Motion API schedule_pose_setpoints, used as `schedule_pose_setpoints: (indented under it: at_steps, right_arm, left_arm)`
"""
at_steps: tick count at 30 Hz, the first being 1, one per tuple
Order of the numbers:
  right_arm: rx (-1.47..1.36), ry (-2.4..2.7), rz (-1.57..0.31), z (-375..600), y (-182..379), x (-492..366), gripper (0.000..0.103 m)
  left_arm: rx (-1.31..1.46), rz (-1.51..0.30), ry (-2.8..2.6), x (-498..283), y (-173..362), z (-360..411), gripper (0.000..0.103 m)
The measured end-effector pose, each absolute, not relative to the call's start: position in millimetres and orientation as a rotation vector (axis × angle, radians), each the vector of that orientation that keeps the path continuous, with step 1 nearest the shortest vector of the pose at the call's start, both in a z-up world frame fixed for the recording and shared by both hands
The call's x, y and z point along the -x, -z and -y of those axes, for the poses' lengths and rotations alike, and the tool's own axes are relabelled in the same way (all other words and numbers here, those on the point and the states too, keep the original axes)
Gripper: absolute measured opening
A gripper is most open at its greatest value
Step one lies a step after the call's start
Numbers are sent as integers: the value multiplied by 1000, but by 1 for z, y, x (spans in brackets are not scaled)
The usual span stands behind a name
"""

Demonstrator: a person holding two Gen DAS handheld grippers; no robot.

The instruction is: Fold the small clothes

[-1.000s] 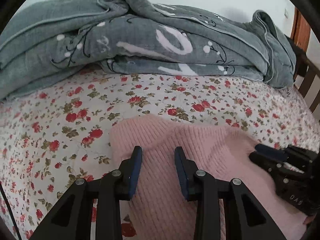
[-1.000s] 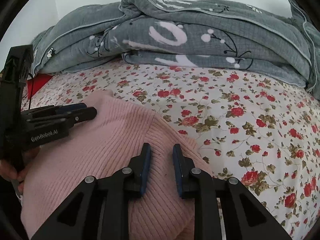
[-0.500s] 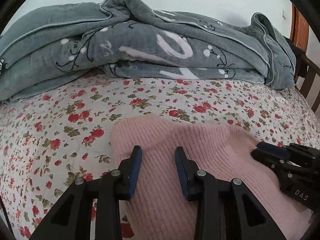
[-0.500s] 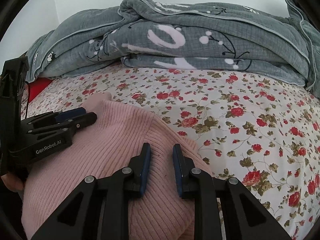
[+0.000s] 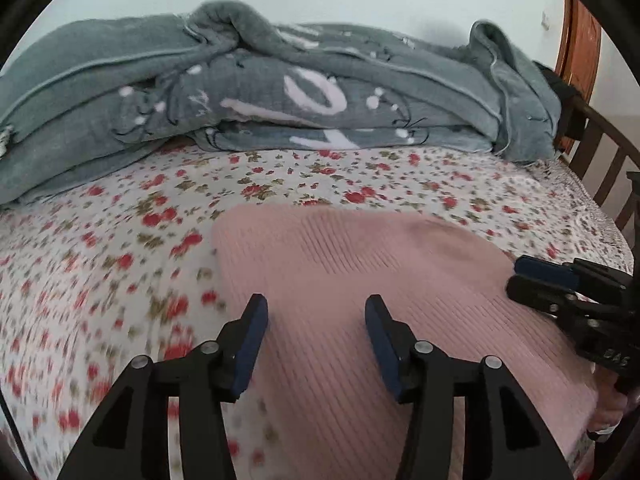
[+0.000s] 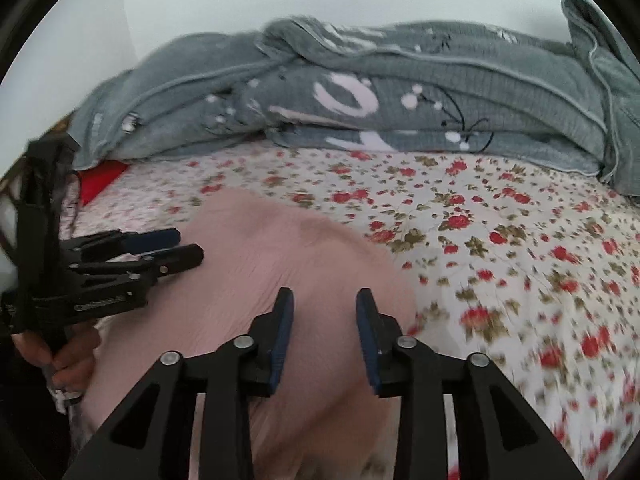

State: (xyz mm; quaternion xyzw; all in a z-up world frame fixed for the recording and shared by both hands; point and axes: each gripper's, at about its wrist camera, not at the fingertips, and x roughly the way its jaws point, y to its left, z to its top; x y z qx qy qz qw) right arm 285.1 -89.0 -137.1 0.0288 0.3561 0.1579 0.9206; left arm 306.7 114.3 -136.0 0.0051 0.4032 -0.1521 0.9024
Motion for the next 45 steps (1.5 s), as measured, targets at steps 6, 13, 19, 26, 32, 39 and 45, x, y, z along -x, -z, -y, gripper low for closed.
schedule_pose_setpoints:
  at_steps: [6, 13, 19, 26, 32, 39, 45]
  right_arm:
    - [-60, -409, -656, 100, 134, -218, 40]
    - [76, -325, -740, 88, 175, -193, 40]
    - [-70, -376, -744, 108, 171, -179, 40]
    - [-110, -368, -626, 121, 131, -186, 40]
    - [-74, -343, -704, 100, 149, -224, 41]
    - [-105, -355, -775, 105, 172, -219, 49]
    - [-92, -312, -761, 113, 150, -198, 49]
  left_arm:
    - [123, -825, 403, -248, 126, -121, 51]
    - [66, -839, 409, -202, 141, -99, 59]
    - [59, -842, 363, -177, 137, -102, 59]
    - [50, -776, 329, -179, 109, -105, 60]
    - [94, -806, 311, -191, 120, -113, 60]
    - [169, -916, 322, -196, 155, -119, 61]
    - [176, -889, 307, -182, 134, -116, 60]
